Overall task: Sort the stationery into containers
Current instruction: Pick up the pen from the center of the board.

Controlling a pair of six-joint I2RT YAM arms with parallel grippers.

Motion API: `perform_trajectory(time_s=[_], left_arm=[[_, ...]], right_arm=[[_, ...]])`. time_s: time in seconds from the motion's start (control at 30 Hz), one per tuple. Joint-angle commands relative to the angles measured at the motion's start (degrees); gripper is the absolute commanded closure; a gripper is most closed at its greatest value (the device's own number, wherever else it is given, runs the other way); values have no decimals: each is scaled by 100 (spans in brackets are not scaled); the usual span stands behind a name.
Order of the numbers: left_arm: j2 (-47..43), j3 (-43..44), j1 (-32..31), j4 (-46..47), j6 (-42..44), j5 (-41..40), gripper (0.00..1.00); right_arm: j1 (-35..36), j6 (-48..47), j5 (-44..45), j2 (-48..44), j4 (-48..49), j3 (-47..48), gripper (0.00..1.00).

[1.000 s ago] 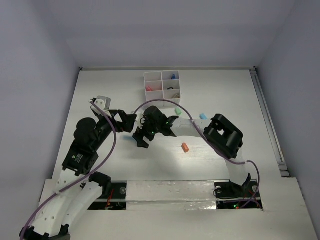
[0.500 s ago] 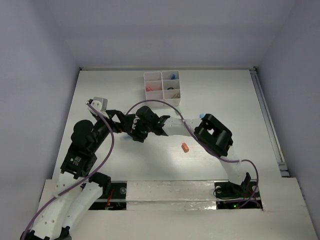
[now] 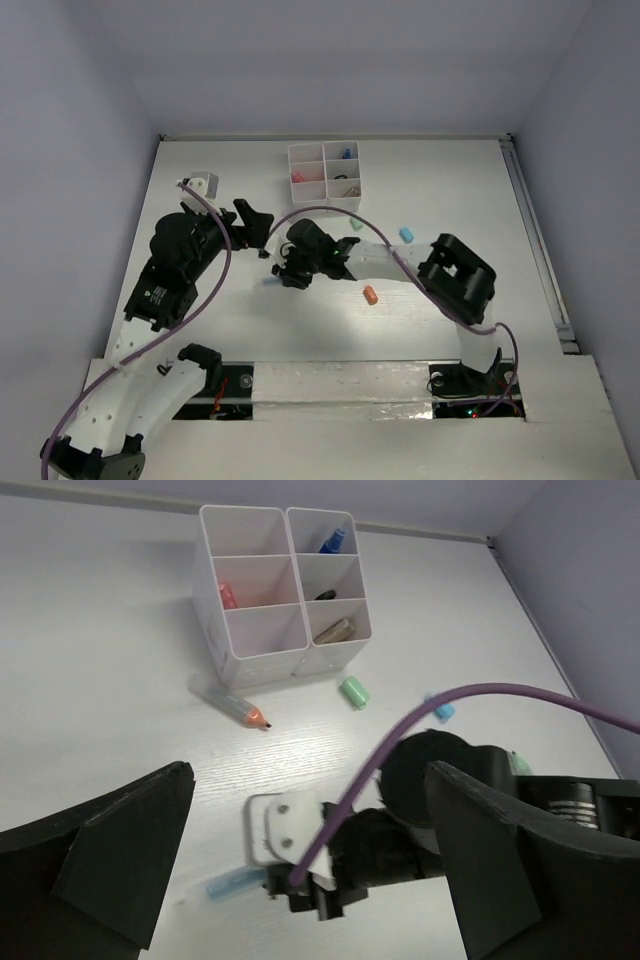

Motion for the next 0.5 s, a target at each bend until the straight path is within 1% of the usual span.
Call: perform_trajectory(time_s=[0.0,0.03,0.07,0.1,0.13,0.17,0.23,0.27,0.3,0.37,0.4,0.47], left_arm=[[166,563,19,-18,-173,415,1],[341,607,71,-80,-182,485,1],[421,642,72,-89,-208,590,1],[587,625,133,-89,-217,896,1],[676,590,212,-72,-243,1064,2],[738,485,282,-37,-270,1536,3],[992,327,484,190,-401,2231,5],[1089,152,720,297,-472,2983,9],[1229,80,827,385,-524,3321,10],[1625,-86,915,482,-569,3762,16],[1826,-131,915,482,-534,3790,17],[1898,-332,915,640,-586,4044,20]], right_arm=[[58,124,96,-1137,57,-585,95],[58,169,131,-1340,49,-760,96],[58,230,157,-1785,66,-945,95],[58,335,201,-2007,110,-1338,96],[58,388,306,-2218,127,-1525,96],[58,432,359,-2621,119,-1683,96],[58,564,525,-3010,101,-2114,96],[58,591,587,-3386,110,-2237,96],[58,617,632,-3572,110,-2343,96],[58,653,728,-3898,136,-2537,97],[58,644,746,-4178,163,-2564,97],[58,618,808,-4391,172,-2573,97]])
